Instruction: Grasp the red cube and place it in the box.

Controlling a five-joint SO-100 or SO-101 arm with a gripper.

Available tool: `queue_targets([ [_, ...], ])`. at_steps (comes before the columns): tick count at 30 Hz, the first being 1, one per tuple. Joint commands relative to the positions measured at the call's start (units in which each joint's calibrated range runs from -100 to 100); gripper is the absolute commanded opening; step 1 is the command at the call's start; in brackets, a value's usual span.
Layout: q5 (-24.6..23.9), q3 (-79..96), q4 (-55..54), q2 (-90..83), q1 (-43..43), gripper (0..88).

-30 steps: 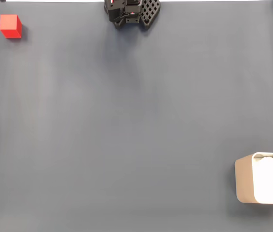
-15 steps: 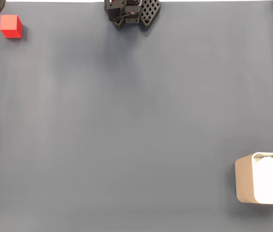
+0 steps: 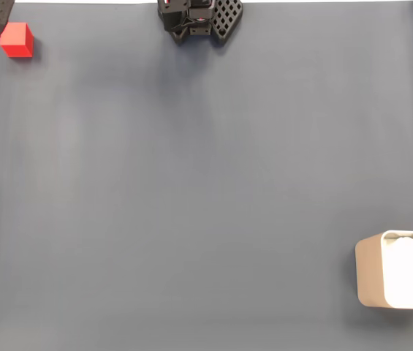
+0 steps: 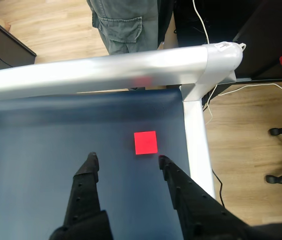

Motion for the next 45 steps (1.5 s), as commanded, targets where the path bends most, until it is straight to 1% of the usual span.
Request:
queue_targets([
  [1,0.2,1.07,-2.94,-0.06,1.01,29.2],
  [15,0.68,6.63,-10.32,1.76,1.51,30.8],
  [45,1.42,10.65,-21.79,8.87,2.29,31.2],
])
